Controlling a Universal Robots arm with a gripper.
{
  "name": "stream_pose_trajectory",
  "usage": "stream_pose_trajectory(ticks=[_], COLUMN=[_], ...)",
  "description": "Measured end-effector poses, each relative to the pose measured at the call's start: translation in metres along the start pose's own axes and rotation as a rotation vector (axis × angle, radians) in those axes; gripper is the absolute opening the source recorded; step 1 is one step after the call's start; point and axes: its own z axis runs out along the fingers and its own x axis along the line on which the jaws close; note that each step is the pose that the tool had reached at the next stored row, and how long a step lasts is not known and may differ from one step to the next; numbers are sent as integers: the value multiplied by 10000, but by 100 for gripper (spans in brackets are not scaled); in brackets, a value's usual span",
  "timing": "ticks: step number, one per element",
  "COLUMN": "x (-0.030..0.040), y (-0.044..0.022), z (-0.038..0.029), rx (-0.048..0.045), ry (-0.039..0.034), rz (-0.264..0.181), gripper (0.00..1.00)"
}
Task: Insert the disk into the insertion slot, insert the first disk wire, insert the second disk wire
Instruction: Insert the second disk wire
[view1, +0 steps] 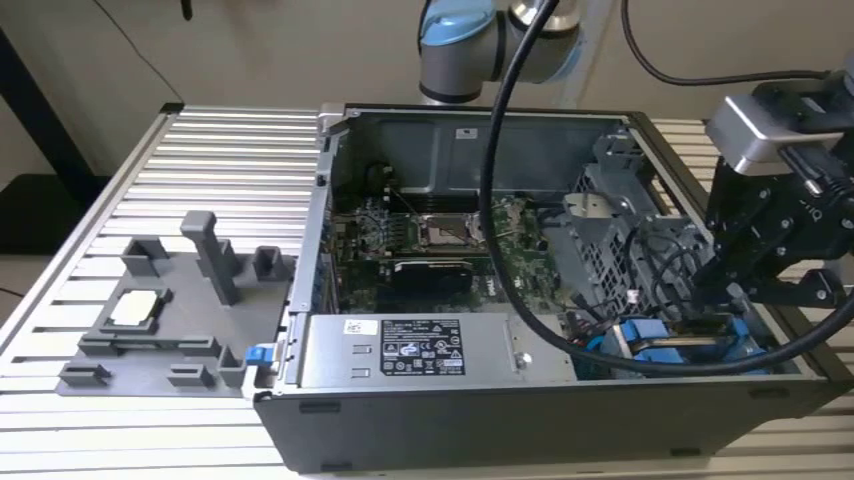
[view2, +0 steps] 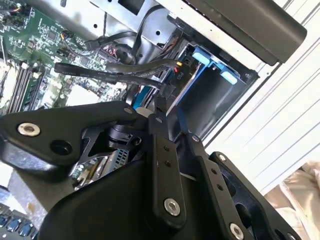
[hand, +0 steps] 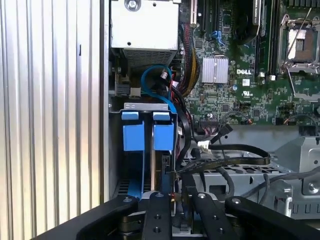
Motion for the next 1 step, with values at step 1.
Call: stream_pose_trajectory(ticks=[1], x=[0], y=[0], z=[0], rx=[0], ry=[0], rz=[0], gripper=[24])
